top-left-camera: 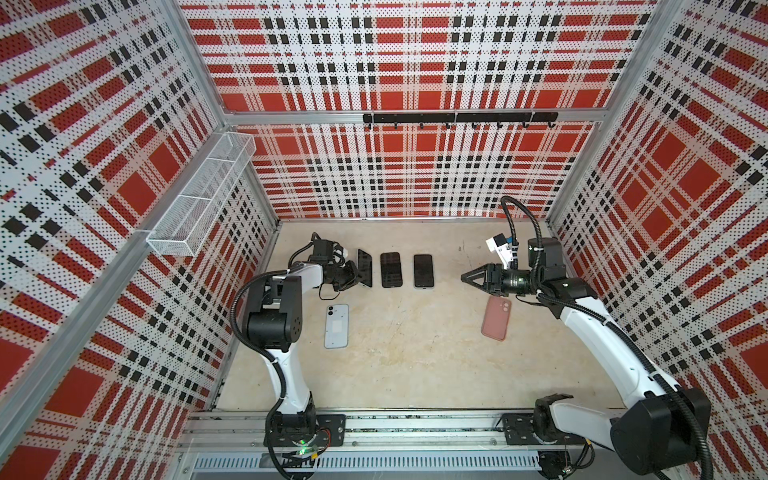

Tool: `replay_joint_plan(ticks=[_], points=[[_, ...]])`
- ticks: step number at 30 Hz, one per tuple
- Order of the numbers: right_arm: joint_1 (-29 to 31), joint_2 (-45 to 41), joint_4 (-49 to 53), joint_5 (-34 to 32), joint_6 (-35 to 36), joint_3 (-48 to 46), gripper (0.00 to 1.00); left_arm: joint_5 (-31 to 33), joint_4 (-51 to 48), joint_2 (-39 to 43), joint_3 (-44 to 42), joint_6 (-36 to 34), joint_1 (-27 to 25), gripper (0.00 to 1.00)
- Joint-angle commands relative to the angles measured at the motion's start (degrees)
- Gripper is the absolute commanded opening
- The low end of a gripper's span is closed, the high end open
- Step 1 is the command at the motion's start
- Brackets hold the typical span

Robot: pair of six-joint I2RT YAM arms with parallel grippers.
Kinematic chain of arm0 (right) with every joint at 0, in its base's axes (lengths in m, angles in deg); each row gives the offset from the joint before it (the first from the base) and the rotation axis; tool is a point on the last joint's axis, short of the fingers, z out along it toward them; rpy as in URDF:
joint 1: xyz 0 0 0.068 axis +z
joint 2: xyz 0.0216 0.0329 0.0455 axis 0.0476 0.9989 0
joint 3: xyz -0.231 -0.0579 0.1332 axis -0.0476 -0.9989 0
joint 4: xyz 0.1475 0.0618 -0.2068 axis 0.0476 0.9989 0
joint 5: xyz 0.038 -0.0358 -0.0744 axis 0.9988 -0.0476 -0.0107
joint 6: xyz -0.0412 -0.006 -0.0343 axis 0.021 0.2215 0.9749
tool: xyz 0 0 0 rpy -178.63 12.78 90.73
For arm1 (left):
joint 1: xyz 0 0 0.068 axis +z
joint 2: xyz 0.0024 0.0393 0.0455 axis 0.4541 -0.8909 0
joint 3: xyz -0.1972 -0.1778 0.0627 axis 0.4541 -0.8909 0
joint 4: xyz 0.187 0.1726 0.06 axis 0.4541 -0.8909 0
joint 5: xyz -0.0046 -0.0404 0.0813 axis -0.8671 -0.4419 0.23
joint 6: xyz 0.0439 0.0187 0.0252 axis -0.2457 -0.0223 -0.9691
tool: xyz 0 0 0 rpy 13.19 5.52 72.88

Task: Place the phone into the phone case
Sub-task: 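Move the left gripper over the white phone while right gripper moves toward pink case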

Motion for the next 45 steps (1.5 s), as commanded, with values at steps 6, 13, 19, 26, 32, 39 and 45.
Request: replay_joint_plan(ticks=[6,13,19,26,32,39,45], points=[[-0.9,-2.8,1.5,0.8,3.8,1.0,0.49,6.2,-2.2,-0.3,0.7,-2.0,1.5,0.48],[-1.3,-5.8,5.9,-1.4,6.2,2.2,0.50,20.1,-4.5,12.6,-0.6,-1.9,1.7,0.79],[-1.3,-11.7,13.0,-15.7,9.9,3.5,0.53,44.6,-13.1,31.0,0.4,-5.6,-6.6,0.99],[-1.4,-16.9,15.4,-23.0,12.2,1.7,0.59,57.0,-26.0,46.5,-3.5,-1.7,-15.3,1.00],[-1.4,-18.7,13.2,-22.1,11.8,-1.5,0.61,46.5,-39.1,49.5,-13.2,10.4,-18.9,1.00],[-1.4,-20.4,9.0,-16.7,8.9,-5.3,0.68,44.4,-42.5,41.3,-20.0,9.7,-20.5,1.00],[-1.4,-21.1,6.6,-15.9,8.4,-6.3,0.76,42.3,-34.8,35.8,-23.9,10.4,-18.5,1.00]])
